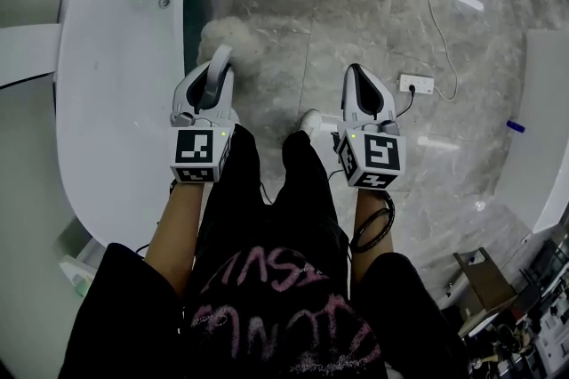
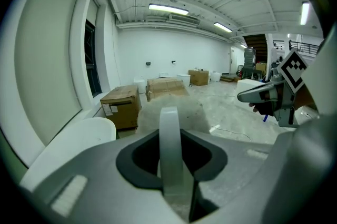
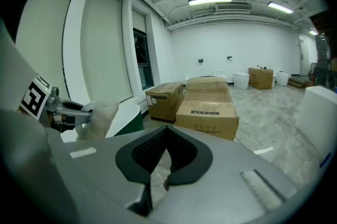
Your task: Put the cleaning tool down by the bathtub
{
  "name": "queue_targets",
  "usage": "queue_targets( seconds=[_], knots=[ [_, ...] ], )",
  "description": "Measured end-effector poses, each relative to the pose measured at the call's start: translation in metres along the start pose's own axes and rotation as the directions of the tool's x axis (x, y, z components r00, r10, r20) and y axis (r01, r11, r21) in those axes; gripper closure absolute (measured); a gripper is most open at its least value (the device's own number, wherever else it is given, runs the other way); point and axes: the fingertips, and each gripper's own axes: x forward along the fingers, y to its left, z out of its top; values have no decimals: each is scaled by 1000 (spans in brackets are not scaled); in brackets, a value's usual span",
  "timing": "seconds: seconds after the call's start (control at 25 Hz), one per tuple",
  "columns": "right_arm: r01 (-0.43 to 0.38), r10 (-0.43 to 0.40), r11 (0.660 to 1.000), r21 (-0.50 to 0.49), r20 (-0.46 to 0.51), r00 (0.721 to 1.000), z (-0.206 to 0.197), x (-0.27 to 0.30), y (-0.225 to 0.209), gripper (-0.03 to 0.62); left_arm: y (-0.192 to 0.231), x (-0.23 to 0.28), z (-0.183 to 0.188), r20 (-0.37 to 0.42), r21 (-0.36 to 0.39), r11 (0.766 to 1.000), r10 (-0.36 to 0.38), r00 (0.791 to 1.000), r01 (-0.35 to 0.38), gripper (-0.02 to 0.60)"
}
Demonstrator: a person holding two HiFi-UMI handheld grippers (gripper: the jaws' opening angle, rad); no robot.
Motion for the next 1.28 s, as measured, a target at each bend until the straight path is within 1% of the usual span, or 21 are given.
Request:
queue_targets(
  seconds=[0.08,0.2,0.28,0.56,0.76,0.92,1.12,1.28],
  knots=[
    [-9,9,1000,-2,-19,1000,-7,11,0,580,2,11,-8,-24,-9,1000,-1,1000,1,502],
    [-24,22,999,-25,-48,999,-21,24,1,580,5,25,-23,-32,-11,1000,2,999,-3,502],
    [-26,25,1000,-17,-59,998,-33,32,-1,580,5,36,-36,-52,-17,1000,-2,999,1,502],
    [-45,45,999,6,-121,992,-82,62,-6,580,4,72,-91,-119,-42,999,-22,993,17,502],
    [-45,47,999,15,-171,984,-123,83,-16,580,5,95,-132,-167,-64,998,-21,986,10,502],
    [-48,52,999,24,-203,978,-162,99,-25,580,-4,116,-173,-204,-79,997,-29,978,13,502],
    [-54,64,997,48,-257,964,-220,119,-26,580,-8,138,-228,-254,-106,994,-28,967,1,502],
    [-70,84,996,58,-302,950,-267,132,-20,580,-7,152,-274,-292,-99,995,-23,956,-6,502]
  ],
)
